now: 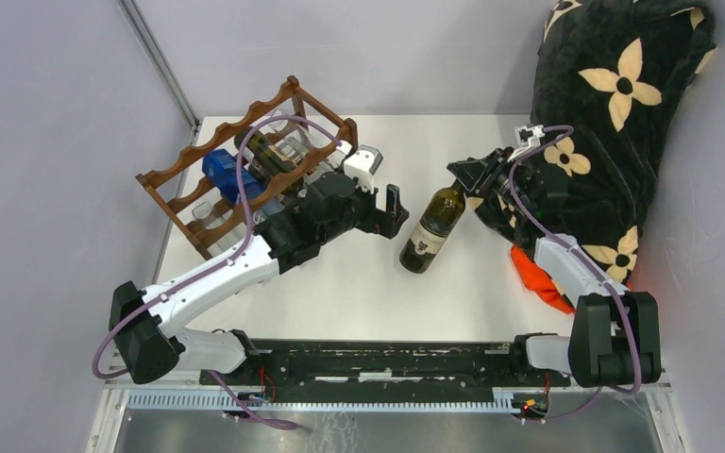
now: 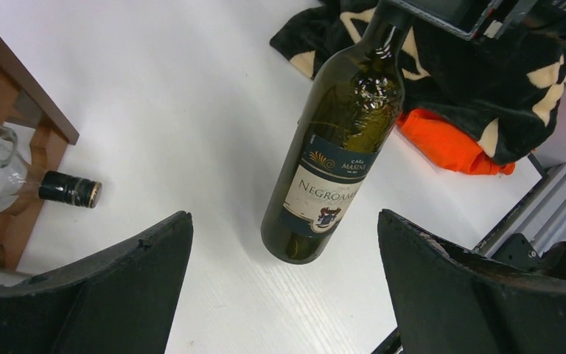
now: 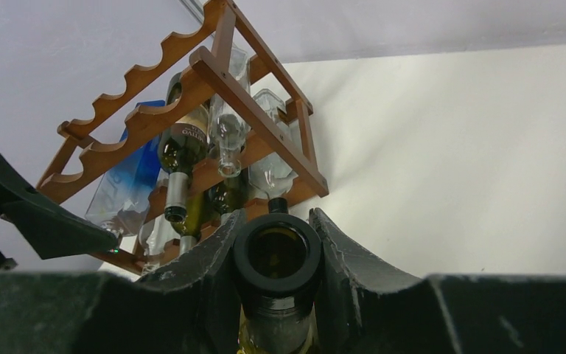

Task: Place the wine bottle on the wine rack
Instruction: Pick up the wine bottle from the center of the board.

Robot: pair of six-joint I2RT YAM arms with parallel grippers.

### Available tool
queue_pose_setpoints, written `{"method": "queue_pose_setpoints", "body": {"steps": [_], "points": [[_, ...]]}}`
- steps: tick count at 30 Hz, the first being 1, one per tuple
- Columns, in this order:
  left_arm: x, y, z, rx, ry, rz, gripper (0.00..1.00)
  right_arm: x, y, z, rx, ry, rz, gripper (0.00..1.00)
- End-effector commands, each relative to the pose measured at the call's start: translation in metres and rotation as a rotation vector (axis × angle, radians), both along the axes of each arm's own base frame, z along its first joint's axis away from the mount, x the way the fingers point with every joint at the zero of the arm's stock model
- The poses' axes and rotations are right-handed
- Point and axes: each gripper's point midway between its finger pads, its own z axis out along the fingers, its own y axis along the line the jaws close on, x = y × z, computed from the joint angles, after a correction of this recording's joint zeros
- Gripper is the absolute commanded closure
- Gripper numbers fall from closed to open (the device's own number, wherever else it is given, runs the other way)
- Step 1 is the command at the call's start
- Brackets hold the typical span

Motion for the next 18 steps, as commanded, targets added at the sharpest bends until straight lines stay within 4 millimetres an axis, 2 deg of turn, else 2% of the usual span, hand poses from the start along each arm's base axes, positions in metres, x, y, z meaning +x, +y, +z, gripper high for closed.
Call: {"method": "queue_pose_setpoints", "body": {"steps": [1, 11, 18], "points": [[0.003, -0.011, -0.003, -0.056, 0.026, -0.008, 0.00, -0.016, -0.004, 0.044, 0.109, -0.083, -0.002, 1.00], [-0.003, -0.033, -0.037, -0.029, 0.096, -0.100, 0.00, -0.026, -0.011, 0.023, 0.175, 0.003, -0.019, 1.00], [-0.004, -0.039, -0.050, -0.004, 0.116, -0.134, 0.00, -0.027, -0.014, 0.015, 0.210, 0.040, -0.029, 1.00]]}}
